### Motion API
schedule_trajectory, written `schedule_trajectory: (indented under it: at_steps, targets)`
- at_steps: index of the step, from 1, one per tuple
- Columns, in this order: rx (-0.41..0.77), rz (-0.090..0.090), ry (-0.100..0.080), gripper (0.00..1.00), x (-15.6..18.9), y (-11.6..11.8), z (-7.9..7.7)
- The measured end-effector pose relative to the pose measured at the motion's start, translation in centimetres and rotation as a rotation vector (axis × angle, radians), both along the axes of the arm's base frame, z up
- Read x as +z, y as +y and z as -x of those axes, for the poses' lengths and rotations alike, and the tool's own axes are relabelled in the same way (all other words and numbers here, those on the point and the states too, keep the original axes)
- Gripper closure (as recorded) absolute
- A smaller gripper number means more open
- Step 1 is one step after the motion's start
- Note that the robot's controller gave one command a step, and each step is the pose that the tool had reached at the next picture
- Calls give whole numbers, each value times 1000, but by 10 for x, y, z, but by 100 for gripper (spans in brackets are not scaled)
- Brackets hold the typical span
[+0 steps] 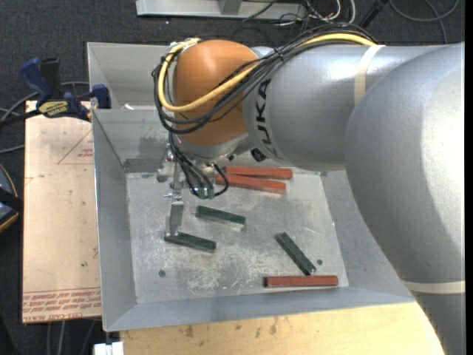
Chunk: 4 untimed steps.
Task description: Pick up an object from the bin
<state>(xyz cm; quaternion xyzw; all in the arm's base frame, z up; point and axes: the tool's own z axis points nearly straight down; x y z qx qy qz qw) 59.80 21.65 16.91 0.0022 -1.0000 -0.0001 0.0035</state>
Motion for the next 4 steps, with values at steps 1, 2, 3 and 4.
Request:
schedule_trajectory:
  at_steps: [1, 2, 3, 4]
  targets:
    - [-4, -1, -7, 0, 5, -1, -2]
    - [92, -3, -12, 100, -96, -44, 49]
    - [92, -4, -12, 100, -96, -44, 49]
    - [-30, -3, -13, 100, 73, -40, 42]
